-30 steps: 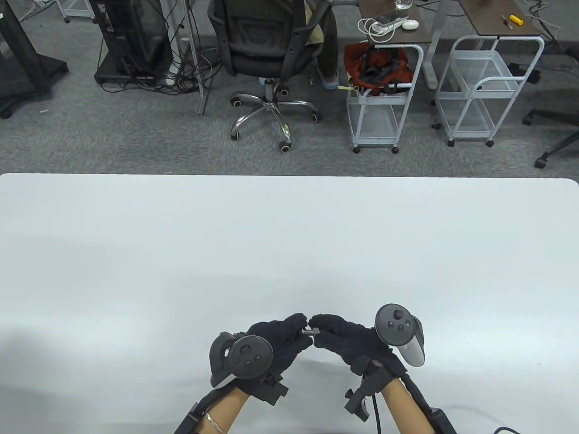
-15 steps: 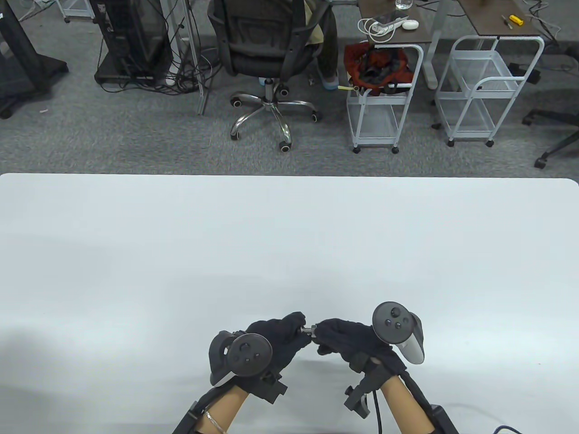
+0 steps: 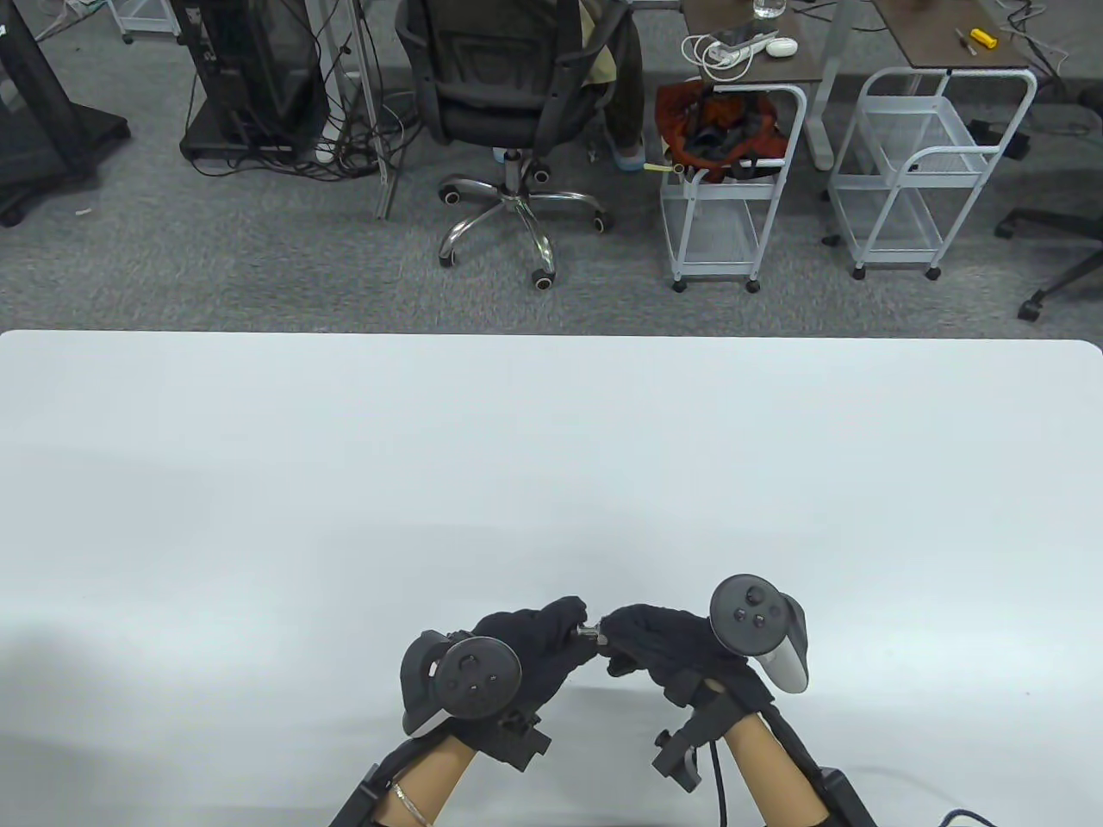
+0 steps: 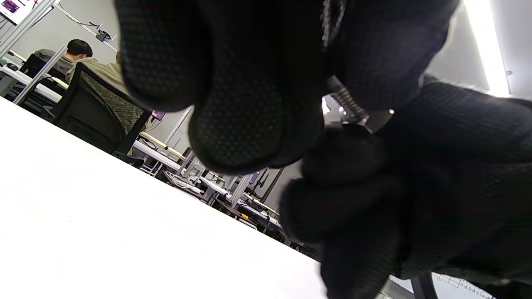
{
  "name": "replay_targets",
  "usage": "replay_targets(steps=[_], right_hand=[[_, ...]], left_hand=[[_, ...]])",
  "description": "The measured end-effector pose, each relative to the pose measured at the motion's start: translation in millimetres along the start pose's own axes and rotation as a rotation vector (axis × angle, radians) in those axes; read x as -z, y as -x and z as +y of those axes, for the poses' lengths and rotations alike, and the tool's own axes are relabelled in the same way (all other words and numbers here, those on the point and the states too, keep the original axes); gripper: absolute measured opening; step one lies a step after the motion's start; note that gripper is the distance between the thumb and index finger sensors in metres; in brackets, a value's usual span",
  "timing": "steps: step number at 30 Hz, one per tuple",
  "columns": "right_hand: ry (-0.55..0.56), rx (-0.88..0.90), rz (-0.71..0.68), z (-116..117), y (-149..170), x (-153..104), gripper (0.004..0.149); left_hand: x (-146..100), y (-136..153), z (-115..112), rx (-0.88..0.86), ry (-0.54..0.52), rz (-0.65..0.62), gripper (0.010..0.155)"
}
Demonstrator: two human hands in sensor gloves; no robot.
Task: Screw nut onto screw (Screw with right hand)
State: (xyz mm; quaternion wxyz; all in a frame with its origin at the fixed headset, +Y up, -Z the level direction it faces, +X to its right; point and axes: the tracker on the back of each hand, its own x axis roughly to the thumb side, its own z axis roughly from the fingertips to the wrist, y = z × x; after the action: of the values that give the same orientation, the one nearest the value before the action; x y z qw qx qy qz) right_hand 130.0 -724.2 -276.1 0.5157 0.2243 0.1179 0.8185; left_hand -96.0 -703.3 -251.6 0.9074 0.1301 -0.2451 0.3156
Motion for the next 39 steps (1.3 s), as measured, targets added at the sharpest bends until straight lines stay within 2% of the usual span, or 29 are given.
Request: replay_targets(steps=[1,3,7,9,11,15,17,19,22,24,25,26,28,30,33,34,37,39], right_hand=[[-0.046,0.029,-0.022,1.2,-1.5,0.7,0.059],[-0.072,0.014,-0.013,1.3,-3.0,2.1,0.054],[0.028,-0.075,0.006,-3.3,-3.8,0.5,0.049],[-0.046,-0.029,-0.018,-3.2,-5.6,0.0,0.057],[-0.091,-0.03,-0.006,-3.2,-7.7,0.9,0.053],[0.012,-0.11,0.005,-5.0,-7.5,-0.4,0.048],[-0.051,-0.081,-0.023,-3.8,-8.8,0.2,0.057],[-0.09,-0.075,-0.023,-3.3,-9.8,2.0,0.053],[0.038,-0.117,-0.028,-5.8,-7.7,1.8,0.046],[-0.047,-0.069,-0.036,-5.0,-7.3,2.1,0.054],[-0.1,-0.039,-0.038,-4.2,-7.9,3.3,0.055],[-0.102,-0.032,-0.027,-4.0,-8.3,3.0,0.053],[0.002,-0.07,-0.036,-4.5,-8.5,3.2,0.05],[0.024,-0.107,-0.041,-4.6,-8.8,3.9,0.046],[-0.068,-0.11,-0.034,-3.0,-11.5,4.5,0.054],[-0.102,-0.114,-0.022,-1.7,-12.8,5.1,0.052],[0.019,-0.184,-0.055,-2.7,-13.2,5.8,0.046],[0.052,-0.182,-0.043,-3.1,-13.6,5.4,0.044]], left_hand=[[0.1,-0.1,-0.2,0.0,0.002,-0.001,0.049],[-0.2,-0.5,-0.7,0.0,0.005,-0.002,0.049],[0.7,-2.8,-1.6,-0.003,0.007,-0.01,0.049],[2.0,-3.9,-0.7,0.007,0.0,-0.018,0.049],[2.0,-4.2,-0.9,-0.001,0.0,-0.018,0.049],[1.4,-2.6,-1.4,-0.003,0.001,-0.005,0.049],[1.6,-2.4,-1.1,-0.005,-0.002,-0.002,0.049],[1.9,-2.4,-0.8,-0.011,-0.003,-0.002,0.049],[1.9,-1.2,0.1,-0.004,-0.009,0.001,0.049],[1.6,-1.0,0.3,-0.012,-0.01,0.003,0.049],[1.6,-1.1,0.2,-0.014,-0.009,0.003,0.049],[1.6,-1.5,0.0,-0.015,-0.007,0.002,0.049],[1.2,-1.9,-0.1,-0.014,-0.007,0.0,0.049],[0.6,-1.9,-0.2,-0.012,-0.005,0.0,0.049],[-0.6,-2.5,-0.9,0.001,-0.005,0.002,0.049],[-0.6,-2.6,-1.0,0.003,-0.007,0.002,0.049],[-0.9,-1.8,-1.1,0.002,-0.006,0.005,0.049],[-0.5,-2.4,-2.0,-0.028,0.001,0.016,0.049]])
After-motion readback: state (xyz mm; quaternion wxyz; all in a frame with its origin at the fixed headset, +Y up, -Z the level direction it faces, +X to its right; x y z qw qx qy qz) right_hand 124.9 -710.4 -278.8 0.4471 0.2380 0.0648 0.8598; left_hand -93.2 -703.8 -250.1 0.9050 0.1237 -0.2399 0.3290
